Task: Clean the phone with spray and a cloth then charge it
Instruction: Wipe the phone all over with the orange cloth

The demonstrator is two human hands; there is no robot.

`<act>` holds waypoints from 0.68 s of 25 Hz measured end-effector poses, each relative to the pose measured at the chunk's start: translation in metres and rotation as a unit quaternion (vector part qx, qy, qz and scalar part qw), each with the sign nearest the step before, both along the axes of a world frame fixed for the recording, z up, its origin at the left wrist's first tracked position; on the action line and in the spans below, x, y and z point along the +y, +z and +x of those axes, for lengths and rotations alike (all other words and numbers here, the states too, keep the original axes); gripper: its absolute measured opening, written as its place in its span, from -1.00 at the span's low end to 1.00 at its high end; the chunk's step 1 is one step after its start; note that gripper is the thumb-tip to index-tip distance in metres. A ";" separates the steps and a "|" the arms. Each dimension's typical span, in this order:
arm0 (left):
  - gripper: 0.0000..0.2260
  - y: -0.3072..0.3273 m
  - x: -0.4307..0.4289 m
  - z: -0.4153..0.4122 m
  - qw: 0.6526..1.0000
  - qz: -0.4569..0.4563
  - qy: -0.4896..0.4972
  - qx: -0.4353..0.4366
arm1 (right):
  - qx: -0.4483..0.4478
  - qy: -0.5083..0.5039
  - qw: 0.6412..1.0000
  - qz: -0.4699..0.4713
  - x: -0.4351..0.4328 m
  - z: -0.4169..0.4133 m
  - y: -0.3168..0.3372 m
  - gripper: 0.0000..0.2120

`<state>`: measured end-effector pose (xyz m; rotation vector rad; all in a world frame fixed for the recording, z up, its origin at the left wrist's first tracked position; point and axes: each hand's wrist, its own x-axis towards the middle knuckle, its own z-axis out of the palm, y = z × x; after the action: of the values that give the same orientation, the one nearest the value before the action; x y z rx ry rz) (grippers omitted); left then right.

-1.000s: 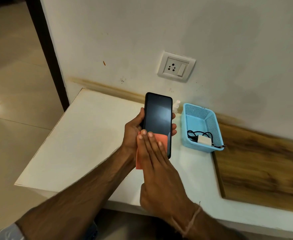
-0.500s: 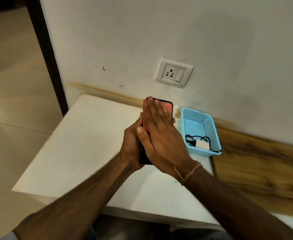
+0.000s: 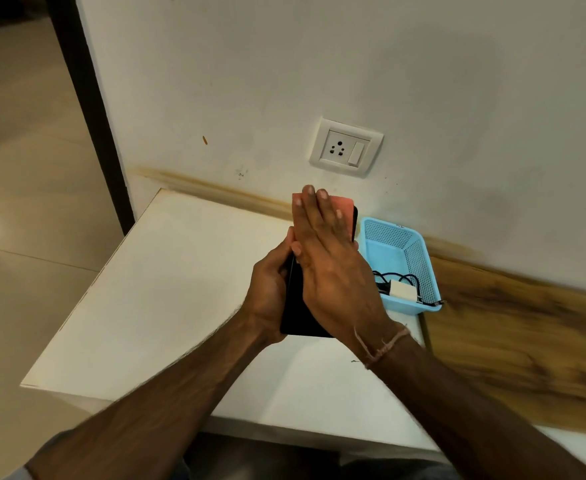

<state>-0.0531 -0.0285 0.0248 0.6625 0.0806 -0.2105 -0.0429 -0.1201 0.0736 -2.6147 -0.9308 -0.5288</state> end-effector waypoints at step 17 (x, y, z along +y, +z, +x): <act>-0.54 -0.002 -0.008 -0.002 0.999 -0.030 -0.020 -0.002 | 0.026 -0.078 0.996 0.019 -0.003 -0.012 -0.009 -0.49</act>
<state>-0.0554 -0.0366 0.0229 0.6054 0.0582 -0.2490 -0.0550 -0.1228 0.0650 -2.6662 -0.6971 -0.5077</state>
